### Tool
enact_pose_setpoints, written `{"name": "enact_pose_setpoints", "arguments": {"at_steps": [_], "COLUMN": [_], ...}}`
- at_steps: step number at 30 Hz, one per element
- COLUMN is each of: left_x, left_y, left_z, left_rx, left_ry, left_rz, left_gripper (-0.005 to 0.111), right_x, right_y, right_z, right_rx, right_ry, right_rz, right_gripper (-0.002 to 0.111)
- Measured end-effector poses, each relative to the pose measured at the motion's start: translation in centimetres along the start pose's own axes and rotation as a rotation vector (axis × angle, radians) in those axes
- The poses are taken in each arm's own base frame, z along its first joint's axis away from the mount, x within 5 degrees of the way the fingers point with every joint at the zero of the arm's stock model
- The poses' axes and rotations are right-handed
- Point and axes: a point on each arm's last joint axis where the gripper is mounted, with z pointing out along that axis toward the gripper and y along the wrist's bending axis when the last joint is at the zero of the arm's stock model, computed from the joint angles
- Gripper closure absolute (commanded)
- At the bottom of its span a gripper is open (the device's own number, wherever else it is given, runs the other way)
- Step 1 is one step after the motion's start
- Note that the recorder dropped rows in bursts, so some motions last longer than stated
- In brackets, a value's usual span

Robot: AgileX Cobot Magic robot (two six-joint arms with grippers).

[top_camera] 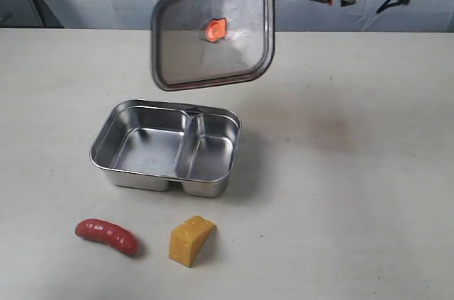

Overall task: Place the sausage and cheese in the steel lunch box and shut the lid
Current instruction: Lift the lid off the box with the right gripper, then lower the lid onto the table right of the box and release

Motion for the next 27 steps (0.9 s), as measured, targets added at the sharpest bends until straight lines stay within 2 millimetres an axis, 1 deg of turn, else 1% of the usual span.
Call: {"name": "enact_pose_setpoints", "arguments": {"at_steps": [4,10,13,17,19,22,27], "left_x": [0.0,0.0,0.0,0.0,0.0,0.0,0.0], "left_y": [0.0,0.0,0.0,0.0,0.0,0.0,0.0], "left_z": [0.0,0.0,0.0,0.0,0.0,0.0,0.0], "left_rx": [0.0,0.0,0.0,0.0,0.0,0.0,0.0], "left_ry": [0.0,0.0,0.0,0.0,0.0,0.0,0.0], "left_rz": [0.0,0.0,0.0,0.0,0.0,0.0,0.0], "left_gripper": [0.106,0.106,0.106,0.106,0.106,0.106,0.106], "right_x": [-1.0,-2.5,-2.4,-1.7,-1.4,-1.0,0.0], "right_y": [0.5,2.3,2.3,1.5,1.2,1.4,2.9], "right_z": [-1.6,-4.2,-5.1,-5.8,-5.9,-5.3,-3.2], "right_rx": [0.198,0.389,0.483,0.609,0.661,0.722,0.749], "right_ry": [0.033,0.024,0.062,0.181,0.235,0.318,0.471], "right_rz": [-0.106,-0.219,-0.247,-0.296,-0.329,-0.407,-0.528], "right_gripper": [0.109,0.109,0.109,0.109,0.109,0.109,0.109]}}
